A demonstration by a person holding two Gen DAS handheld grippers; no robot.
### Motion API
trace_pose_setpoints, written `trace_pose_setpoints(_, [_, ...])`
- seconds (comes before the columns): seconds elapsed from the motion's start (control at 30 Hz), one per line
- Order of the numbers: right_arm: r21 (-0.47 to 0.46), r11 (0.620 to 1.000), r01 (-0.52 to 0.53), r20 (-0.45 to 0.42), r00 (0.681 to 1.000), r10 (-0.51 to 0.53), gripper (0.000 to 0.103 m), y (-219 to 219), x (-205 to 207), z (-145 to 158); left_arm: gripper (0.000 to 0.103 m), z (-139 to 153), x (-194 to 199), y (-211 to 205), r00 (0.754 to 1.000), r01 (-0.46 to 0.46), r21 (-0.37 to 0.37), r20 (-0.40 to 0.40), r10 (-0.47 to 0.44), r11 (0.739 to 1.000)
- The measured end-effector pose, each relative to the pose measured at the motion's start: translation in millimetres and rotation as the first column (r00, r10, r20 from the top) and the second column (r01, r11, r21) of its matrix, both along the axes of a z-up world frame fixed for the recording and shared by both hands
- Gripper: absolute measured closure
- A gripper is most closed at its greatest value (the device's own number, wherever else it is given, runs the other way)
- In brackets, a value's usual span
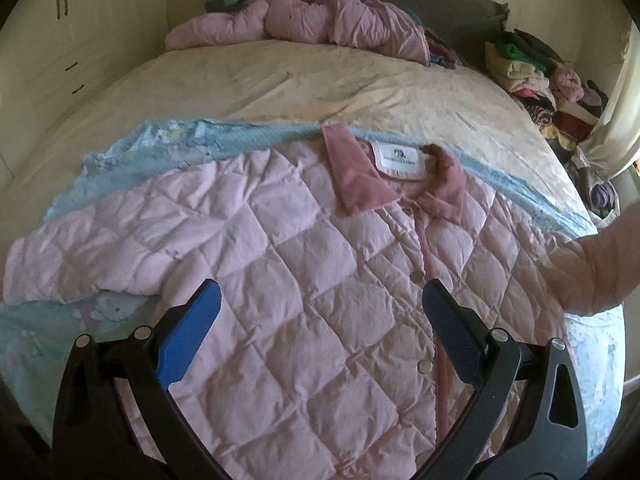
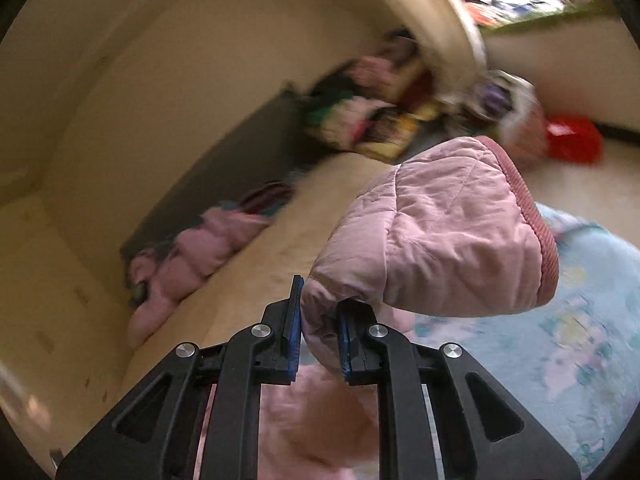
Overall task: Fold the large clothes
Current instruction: 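Lift the sleeve with the right gripper and carry it across the jacket front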
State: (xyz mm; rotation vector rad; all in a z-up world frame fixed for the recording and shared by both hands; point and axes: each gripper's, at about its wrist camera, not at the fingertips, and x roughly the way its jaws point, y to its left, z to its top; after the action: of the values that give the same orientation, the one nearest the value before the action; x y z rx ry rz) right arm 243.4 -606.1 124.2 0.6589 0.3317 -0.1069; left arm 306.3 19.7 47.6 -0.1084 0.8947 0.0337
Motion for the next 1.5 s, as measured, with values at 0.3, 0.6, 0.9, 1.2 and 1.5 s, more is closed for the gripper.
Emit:
trace_pose_setpoints(0.3, [-0.110,0.973,-0.203,0.061,0.976,0.210,0.089,94,17,52,0.008,28,-11,25,0.999,-0.001,-0.058,0.040,0.003,0.998])
trace_pose_setpoints(0.6, [-0.190,0.932,-0.310,0.035,0.946,0.322,0.089,175,40,61,0.008,38,-15,53,0.997,-0.012,-0.089,0.072,0.019,0.996])
trace_pose_setpoints(0.9, [-0.223,0.893,-0.391,-0.022,0.918,0.396,0.089,240,62,35,0.008,17,-10,73,0.998,-0.033,-0.125,0.053,0.040,0.992])
trace_pose_setpoints(1.2, [-0.222,0.849,-0.479,-0.114,0.878,0.465,0.089,311,76,-20,0.008,-6,2,81,0.997,-0.046,-0.166,0.049,0.055,0.985])
trace_pose_setpoints(1.5, [-0.177,0.817,-0.548,-0.263,0.827,0.498,0.089,371,84,-96,0.009,-45,20,83,0.997,-0.068,-0.380,0.017,0.080,0.922])
